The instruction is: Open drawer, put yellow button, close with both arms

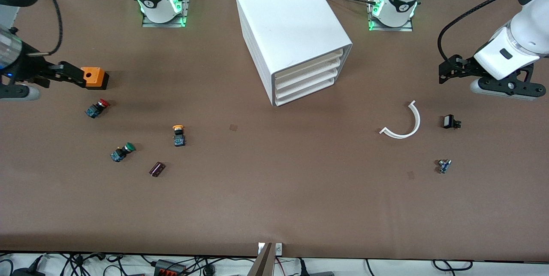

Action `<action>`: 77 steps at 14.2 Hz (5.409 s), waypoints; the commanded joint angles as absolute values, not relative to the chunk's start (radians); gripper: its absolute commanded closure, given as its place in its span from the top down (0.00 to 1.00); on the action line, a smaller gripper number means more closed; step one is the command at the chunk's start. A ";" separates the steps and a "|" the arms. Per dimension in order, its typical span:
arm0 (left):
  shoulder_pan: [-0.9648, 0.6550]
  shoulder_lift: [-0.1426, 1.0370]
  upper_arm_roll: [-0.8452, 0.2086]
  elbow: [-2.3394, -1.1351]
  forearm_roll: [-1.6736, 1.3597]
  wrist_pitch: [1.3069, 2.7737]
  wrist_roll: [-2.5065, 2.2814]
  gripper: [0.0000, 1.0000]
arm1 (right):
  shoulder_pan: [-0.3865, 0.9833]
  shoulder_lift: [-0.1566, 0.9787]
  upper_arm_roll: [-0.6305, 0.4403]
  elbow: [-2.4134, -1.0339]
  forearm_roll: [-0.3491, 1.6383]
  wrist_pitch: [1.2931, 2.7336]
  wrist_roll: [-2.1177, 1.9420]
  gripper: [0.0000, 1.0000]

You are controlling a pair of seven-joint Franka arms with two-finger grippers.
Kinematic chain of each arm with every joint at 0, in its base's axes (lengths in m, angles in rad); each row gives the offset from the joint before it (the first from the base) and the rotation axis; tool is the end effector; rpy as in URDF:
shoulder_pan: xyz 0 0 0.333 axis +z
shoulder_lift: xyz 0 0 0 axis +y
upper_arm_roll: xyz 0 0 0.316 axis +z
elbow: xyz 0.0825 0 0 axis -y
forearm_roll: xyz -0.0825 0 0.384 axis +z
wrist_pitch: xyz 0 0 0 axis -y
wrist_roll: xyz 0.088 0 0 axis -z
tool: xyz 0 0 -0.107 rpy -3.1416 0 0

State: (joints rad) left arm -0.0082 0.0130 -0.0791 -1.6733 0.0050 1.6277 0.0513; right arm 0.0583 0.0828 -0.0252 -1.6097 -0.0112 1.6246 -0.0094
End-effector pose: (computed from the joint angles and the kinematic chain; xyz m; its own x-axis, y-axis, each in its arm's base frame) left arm 0.5571 -0.0480 0.5736 0.9886 -0.1383 -0.0587 -0.1386 -0.9903 -0.0009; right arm 0.5798 0.0186 0.5637 0.9968 0.0430 -0.0679 0.0439 -0.9990 0.0126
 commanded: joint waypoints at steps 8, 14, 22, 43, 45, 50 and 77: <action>-0.021 0.084 -0.126 -1.658 -0.265 1.355 0.146 1.00 | 0.221 0.198 -0.026 -1.580 0.104 1.730 -0.003 1.00; -0.005 0.273 -0.124 -1.677 -0.578 1.292 0.372 1.00 | 0.316 0.296 -0.026 -1.569 0.101 1.832 0.009 1.00; -0.006 0.299 -0.126 -1.971 -0.922 1.567 0.705 1.00 | 0.313 0.475 -0.034 -1.526 0.008 1.939 0.006 1.00; -0.017 0.327 -0.221 -2.192 -1.155 1.664 0.960 0.13 | 0.293 0.750 -0.035 -1.559 -0.034 2.031 0.067 1.00; -0.008 0.334 -0.219 -2.181 -1.149 1.664 0.960 0.09 | 0.293 0.756 -0.035 -1.560 -0.034 2.040 0.067 1.00; 0.011 0.405 -0.198 -2.054 -1.103 1.663 0.945 0.09 | 0.291 0.761 -0.034 -1.578 -0.023 2.042 0.081 0.66; 0.031 0.407 -0.221 -1.361 -0.162 1.305 0.132 1.00 | 0.603 0.606 -0.018 -0.986 0.064 1.767 0.240 0.00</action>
